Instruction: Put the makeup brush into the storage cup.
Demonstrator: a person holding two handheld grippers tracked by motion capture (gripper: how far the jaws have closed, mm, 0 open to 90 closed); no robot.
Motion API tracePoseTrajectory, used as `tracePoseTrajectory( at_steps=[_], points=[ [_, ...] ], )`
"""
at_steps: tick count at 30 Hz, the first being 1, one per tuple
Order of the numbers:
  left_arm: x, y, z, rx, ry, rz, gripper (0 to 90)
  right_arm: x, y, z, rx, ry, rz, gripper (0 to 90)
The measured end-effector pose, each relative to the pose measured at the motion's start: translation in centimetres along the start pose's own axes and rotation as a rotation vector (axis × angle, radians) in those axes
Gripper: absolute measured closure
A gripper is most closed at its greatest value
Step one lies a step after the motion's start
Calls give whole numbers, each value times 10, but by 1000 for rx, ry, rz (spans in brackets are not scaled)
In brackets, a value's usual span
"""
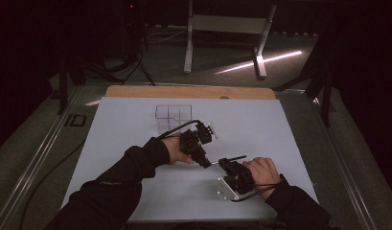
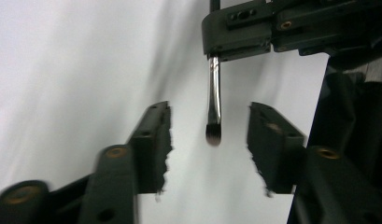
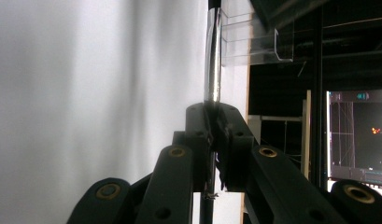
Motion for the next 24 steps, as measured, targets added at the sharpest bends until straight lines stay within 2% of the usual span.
tracePoseTrajectory(
  at_steps=[2, 4, 5, 7, 8, 9, 10, 12, 13, 14, 15, 16, 17, 18, 19, 20, 21, 22, 23, 24],
  points=[
    [0, -4, 5, 20, 1, -1, 419, 2, -2, 0, 0, -2, -16, 838],
    [1, -9, 10, 39, -28, -20, 357, 6, -4, 1, 4, -4, -38, 839],
    [1, -11, 11, 46, -17, -11, 309, 7, -5, 1, 6, -2, -48, 838],
    [0, -13, 15, 71, -16, -5, 282, 12, -7, 3, 14, -8, -72, 838],
    [-1, -15, 17, 78, -10, -4, 235, 13, -8, 4, 12, -3, -97, 838],
    [-3, -17, 19, 100, 11, -4, 195, 15, -9, 5, 16, -5, -105, 838],
    [-3, -17, 19, 100, 11, -4, 159, 15, -9, 5, 16, -5, -105, 838],
    [-7, -20, 23, 153, 15, 21, 131, 23, -12, 8, 37, -7, -151, 838],
    [-7, -20, 23, 153, 15, 21, 91, 23, -12, 8, 37, -7, -151, 838],
    [-10, -23, 25, 183, 17, 26, 31, 28, -14, 10, 52, -5, -187, 839],
    [-10, -23, 25, 183, 17, 26, 22, 28, -14, 10, 52, -5, -187, 839],
    [-11, -26, 26, 219, 9, 25, 22, 33, -15, 13, 66, -4, -223, 838],
    [-11, -26, 26, 219, 9, 25, 22, 33, -15, 13, 66, -4, -223, 838],
    [-14, -28, 26, 244, 24, 35, 21, 39, -16, 14, 79, -6, -257, 838],
    [-14, -28, 26, 244, 24, 35, 19, 39, -16, 14, 79, -6, -257, 838],
    [-16, -29, 26, 271, 35, 44, 19, 43, -17, 15, 92, 1, -287, 838],
    [-16, -29, 26, 271, 35, 44, 19, 43, -17, 15, 92, 1, -287, 838],
    [-19, -31, 26, 297, 60, 41, 19, 46, -18, 17, 110, 12, -330, 838],
    [-19, -31, 26, 297, 60, 41, 19, 46, -18, 17, 110, 12, -330, 838],
    [-19, -33, 26, 317, 59, 44, 19, 50, -17, 19, 132, 15, -378, 838]
  ],
)
Point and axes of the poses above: each handheld gripper's, and its own axes: z roughly backward along the jaws, y roughly out of its top, x roughly to its right, the point moved 9 cm from there along -z, roughly forward along the jaws, and after that the axes turned 6 degrees about -x, right-handed, at the moved point
